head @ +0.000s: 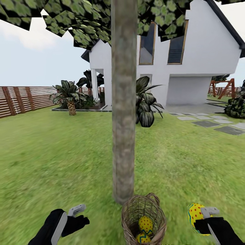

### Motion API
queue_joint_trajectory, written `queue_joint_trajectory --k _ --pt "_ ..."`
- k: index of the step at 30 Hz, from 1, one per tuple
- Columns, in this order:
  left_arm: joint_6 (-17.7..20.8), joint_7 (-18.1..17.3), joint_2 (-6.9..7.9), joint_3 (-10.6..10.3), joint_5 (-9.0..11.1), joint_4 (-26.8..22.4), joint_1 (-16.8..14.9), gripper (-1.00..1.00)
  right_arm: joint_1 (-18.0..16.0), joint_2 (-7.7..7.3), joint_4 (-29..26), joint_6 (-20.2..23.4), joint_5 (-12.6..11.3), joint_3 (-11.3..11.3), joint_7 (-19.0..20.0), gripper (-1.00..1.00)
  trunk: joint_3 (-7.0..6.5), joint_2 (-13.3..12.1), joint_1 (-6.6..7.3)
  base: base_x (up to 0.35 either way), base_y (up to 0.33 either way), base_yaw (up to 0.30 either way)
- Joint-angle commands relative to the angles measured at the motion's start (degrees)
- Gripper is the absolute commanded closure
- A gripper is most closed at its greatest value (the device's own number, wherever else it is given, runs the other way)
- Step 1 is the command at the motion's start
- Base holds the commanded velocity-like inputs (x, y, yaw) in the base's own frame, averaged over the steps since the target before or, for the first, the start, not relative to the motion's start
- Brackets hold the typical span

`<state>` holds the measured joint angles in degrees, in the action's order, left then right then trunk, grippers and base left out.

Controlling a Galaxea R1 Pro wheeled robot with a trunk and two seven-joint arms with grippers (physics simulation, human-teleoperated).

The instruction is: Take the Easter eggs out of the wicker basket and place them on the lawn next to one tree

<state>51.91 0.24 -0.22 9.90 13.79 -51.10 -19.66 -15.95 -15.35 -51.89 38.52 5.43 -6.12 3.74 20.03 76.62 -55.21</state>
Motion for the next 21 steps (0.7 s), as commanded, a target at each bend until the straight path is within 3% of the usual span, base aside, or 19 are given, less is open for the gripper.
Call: queue_joint_trajectory --k 1,5,7,8,9,10,11,12,21 --pt "0.29 0.02 -0.03 0.14 0.19 -0.07 -0.02 -1.00 -0.19 -0.55 -0.51 -0.02 0.43 -0.62 0.33 1.00 0.04 0.04 0.00 0.000 0.000 -0.280" --pt "0.22 0.08 -0.04 0.18 0.26 -0.14 -0.02 -1.00 -4.36 -0.57 -2.88 -5.19 0.38 -1.20 -2.05 1.00 -0.04 0.04 0.00 0.000 0.000 -0.285" --pt "0.18 0.10 -0.04 0.18 0.26 -0.14 -0.02 -1.00 -7.21 -0.57 -2.91 -11.95 -0.71 -1.49 -5.38 1.00 -0.09 0.04 0.00 0.000 0.000 -0.287" --pt "0.11 0.11 0.04 0.26 0.22 -0.05 -0.02 -1.00 -9.06 -0.46 -3.10 -13.92 -3.91 -1.48 -7.85 1.00 -0.11 0.04 0.00 0.000 0.000 -0.287" --pt "0.04 0.05 0.49 0.43 0.12 0.17 -0.02 -1.00 -13.42 1.02 -1.98 -19.38 -10.89 -0.12 -10.31 1.00 -0.13 0.04 0.00 0.000 0.000 -0.287" --pt "0.04 0.08 0.52 0.46 0.11 0.16 -0.02 -1.00 -14.43 1.75 -0.67 -25.44 -10.99 0.40 -11.65 1.00 -0.16 0.04 0.00 0.000 0.000 -0.287" --pt "0.03 0.10 0.44 0.45 0.10 0.26 -0.02 -1.00 -16.49 2.44 2.99 -32.71 -8.55 1.14 -15.33 1.00 -0.19 0.04 0.00 0.000 0.000 -0.287" --pt "0.00 0.10 0.42 0.46 0.10 0.28 -0.01 -1.00 -17.98 2.62 6.17 -34.37 -7.28 1.88 -16.11 1.00 -0.22 0.04 0.00 0.000 0.000 -0.287" --pt "-0.06 0.11 0.49 0.47 0.10 0.30 -0.02 -1.00 -19.19 2.46 8.74 -35.19 -6.25 2.64 -16.14 1.00 -0.41 0.04 0.00 0.000 0.000 -0.250"
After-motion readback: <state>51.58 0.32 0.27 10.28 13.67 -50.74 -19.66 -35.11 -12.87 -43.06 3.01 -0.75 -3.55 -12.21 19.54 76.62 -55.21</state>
